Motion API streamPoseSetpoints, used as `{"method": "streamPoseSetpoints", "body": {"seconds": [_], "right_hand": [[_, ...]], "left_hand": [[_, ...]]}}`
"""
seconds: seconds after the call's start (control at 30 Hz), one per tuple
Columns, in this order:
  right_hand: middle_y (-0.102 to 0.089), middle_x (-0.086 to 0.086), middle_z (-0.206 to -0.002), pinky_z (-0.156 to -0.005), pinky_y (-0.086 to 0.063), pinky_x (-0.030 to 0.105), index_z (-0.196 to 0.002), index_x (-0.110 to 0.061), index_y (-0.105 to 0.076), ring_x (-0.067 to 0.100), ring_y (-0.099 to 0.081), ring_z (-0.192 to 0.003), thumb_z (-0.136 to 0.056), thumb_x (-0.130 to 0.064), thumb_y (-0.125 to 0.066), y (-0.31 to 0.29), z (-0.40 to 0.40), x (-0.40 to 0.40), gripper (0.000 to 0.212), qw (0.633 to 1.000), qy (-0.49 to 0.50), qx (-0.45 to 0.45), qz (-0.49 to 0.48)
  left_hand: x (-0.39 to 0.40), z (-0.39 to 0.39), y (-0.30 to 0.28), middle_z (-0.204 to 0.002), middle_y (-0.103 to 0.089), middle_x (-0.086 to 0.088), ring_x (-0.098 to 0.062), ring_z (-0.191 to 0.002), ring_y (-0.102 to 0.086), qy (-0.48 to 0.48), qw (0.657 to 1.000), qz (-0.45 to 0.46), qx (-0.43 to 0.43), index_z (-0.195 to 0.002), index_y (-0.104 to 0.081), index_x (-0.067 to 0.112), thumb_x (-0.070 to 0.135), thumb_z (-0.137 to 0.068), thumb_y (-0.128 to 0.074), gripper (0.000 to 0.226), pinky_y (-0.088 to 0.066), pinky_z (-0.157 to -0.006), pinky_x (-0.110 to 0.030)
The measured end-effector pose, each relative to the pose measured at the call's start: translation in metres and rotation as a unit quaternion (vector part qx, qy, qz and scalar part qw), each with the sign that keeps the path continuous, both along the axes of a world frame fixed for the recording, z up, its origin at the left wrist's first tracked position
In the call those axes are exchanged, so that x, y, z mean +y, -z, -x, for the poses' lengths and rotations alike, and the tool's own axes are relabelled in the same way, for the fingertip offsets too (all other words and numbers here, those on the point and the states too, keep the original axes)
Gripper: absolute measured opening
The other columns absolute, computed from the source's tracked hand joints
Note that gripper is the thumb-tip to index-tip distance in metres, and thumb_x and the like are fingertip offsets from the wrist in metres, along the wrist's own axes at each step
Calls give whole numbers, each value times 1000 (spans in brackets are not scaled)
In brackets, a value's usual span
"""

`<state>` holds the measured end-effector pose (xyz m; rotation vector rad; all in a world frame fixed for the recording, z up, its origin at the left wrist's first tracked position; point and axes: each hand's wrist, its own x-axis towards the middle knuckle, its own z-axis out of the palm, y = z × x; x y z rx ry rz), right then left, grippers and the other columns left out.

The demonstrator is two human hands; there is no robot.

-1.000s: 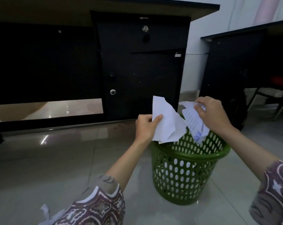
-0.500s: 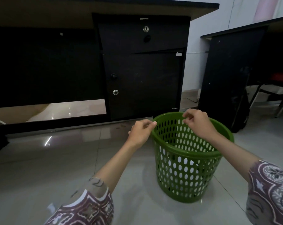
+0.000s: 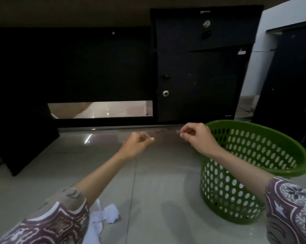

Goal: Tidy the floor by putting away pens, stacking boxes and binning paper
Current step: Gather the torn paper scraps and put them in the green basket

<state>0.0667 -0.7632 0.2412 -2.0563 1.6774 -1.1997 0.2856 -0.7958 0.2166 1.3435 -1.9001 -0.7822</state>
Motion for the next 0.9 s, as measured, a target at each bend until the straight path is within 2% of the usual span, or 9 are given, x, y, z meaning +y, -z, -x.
{"method": "streamPoseSetpoints", "body": {"seconds": [0.07,0.1,0.23,0.4,0.5,0.6,0.73,0.9], "right_hand": [[-61,-5,-64,-55,-39,7,-78,-13,-68,-1,-54,-55,-81,-7,-65,13,-26,-2,7,999,-36,3,-19],[-59,-6,-63,-53,-38,5,-78,-12,-69,-4,-53,-53,-80,-6,-65,19,-40,-2,7,998,-54,7,-31],[-54,-13,-58,-49,-39,5,-75,-14,-65,-10,-52,-52,-80,-3,-64,50,-94,0,12,987,-138,13,-82],[-53,-14,-56,-49,-38,8,-71,-18,-62,-8,-52,-49,-81,-4,-62,95,-165,1,17,964,-219,33,-144],[-56,-13,-62,-57,-38,9,-72,-17,-63,-6,-52,-54,-82,-6,-61,122,-197,6,14,948,-261,61,-170],[-60,-5,-69,-61,-38,10,-76,-9,-66,-6,-51,-59,-81,-6,-57,148,-226,14,10,929,-299,97,-196],[-53,-12,-68,-68,-42,22,-77,-18,-61,-2,-49,-63,-83,-10,-56,178,-262,31,11,897,-351,135,-231],[-54,-11,-73,-76,-48,33,-77,-21,-55,10,-52,-74,-86,-13,-55,208,-286,38,12,872,-383,169,-255]], "left_hand": [[6,-40,15,-79,-67,4,-21,-91,-64,-23,998,0,-57,-67,-63,32,62,-67,-56,30,-44,-98,-47],[11,-59,22,-77,-67,5,-23,-92,-65,-35,995,-11,-89,-63,-60,35,62,-65,-57,27,-44,-97,-49],[34,-128,57,-79,-68,2,-22,-90,-65,-87,985,-58,-139,-62,-57,35,38,-80,-66,21,-48,-93,-46],[70,-196,110,-86,-70,-2,-21,-89,-64,-139,970,-123,-155,-65,-55,33,34,-80,-69,21,-44,-95,-48],[88,-221,139,-82,-66,1,-22,-88,-63,-164,960,-156,-162,-66,-53,32,33,-79,-70,22,-45,-93,-42],[109,-243,167,-87,-58,1,-19,-84,-54,-191,945,-199,-177,-78,-51,24,30,-80,-69,19,-41,-82,-33],[139,-269,208,-94,-52,-1,-18,-84,-48,-221,924,-241,-198,-84,-46,19,29,-78,-71,27,-39,-78,-29],[165,-277,245,-94,-47,-2,-18,-83,-43,-209,902,-292,-238,-66,-31,29,30,-76,-72,42,-34,-70,-25]]}}
